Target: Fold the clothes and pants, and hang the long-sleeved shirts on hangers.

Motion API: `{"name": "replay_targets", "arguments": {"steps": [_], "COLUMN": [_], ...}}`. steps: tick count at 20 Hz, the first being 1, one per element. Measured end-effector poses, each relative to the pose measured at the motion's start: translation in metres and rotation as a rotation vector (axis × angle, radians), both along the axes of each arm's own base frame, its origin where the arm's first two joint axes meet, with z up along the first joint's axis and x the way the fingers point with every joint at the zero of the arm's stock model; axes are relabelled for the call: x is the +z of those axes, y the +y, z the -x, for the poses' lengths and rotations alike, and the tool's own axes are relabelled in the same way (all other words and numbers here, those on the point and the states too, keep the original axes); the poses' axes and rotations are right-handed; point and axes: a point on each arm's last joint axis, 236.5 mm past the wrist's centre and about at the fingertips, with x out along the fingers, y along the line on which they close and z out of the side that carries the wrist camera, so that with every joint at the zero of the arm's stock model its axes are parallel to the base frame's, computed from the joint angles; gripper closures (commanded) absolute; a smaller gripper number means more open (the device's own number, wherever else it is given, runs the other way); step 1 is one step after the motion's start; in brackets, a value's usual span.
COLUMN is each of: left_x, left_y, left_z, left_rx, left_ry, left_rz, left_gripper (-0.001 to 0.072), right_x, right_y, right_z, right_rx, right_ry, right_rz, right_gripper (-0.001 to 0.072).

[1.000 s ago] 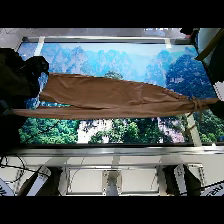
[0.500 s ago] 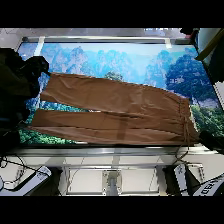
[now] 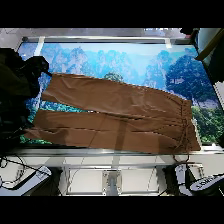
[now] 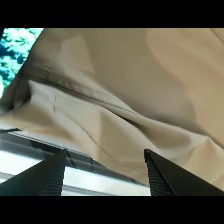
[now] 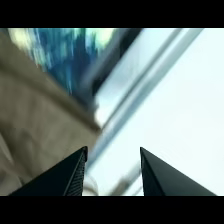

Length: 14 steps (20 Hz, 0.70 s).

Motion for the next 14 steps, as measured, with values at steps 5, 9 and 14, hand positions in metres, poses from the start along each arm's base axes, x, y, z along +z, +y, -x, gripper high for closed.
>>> {"name": "replay_targets", "arguments": {"steps": [5,9,14], "left_x": [0.044,0.082,0.054], "left_y": [0.005,0.013,-0.006], "left_z": [-0.047,-0.113,-0.168], "left_rx": [0.058,0.18,0.185], "left_ry": [-0.221,-0.486,-0.527], "left_rz": [-0.018,-0.006,0.034], "left_gripper": [0.0141,0.013,0.011], "right_x": [0.098,0.144,0.144], "right_y": [-0.03,-0.009,0.032], "right_z": [-0.062,-0.118,-0.166], "right_rx": [-0.002,0.122,0.283], "right_ry": [-0.314,-0.536,-0.599], "right_rz": [0.164,0.162,0.071], "right_gripper": [0.0316,0.0316,0.0316]}}
